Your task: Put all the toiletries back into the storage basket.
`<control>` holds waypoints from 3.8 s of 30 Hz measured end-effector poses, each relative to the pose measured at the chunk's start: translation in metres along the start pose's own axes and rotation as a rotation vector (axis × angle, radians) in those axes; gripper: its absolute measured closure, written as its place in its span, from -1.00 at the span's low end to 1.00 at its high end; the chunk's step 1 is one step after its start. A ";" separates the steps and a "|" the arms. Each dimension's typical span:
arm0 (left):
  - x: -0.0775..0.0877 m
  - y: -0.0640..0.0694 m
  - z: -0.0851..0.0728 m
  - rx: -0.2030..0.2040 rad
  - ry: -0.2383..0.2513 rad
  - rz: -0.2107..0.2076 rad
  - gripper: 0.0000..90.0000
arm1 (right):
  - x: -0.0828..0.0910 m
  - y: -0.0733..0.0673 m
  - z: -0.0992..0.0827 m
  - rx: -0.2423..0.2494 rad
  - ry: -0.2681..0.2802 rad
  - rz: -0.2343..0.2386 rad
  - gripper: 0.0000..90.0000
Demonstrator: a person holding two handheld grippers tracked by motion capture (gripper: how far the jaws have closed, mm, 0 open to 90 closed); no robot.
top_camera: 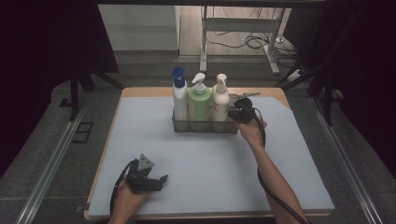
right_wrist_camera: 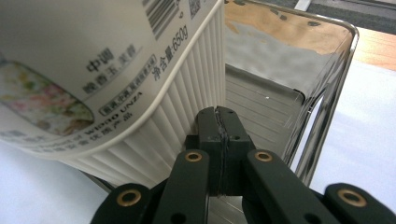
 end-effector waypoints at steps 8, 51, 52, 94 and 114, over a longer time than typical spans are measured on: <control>0.000 0.000 0.000 0.000 0.000 0.000 -0.73 | -0.003 -0.006 -0.001 0.003 -0.007 0.010 0.98; 0.000 0.000 0.000 0.000 0.000 0.000 -0.73 | 0.011 -0.008 -0.002 0.056 -0.012 0.003 0.42; 0.000 0.000 0.000 0.000 0.000 0.000 -0.73 | 0.013 -0.008 -0.002 0.058 -0.008 0.001 0.38; 0.000 0.000 0.000 0.000 0.000 0.000 -0.73 | 0.096 -0.040 -0.044 0.217 -0.012 0.109 -0.88; 0.000 0.000 0.000 0.001 0.000 0.001 -0.73 | 0.122 -0.042 -0.107 0.219 -0.050 0.091 -1.00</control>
Point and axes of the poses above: each handheld gripper's, and its own axes: x roughly backward along the jaws, z roughly out of its top, y roughly to its right, the point moved 7 cm from there along -x, roughly forward along the jaws, and after that the axes turned 10 degrees about z, right-handed, at the moved point
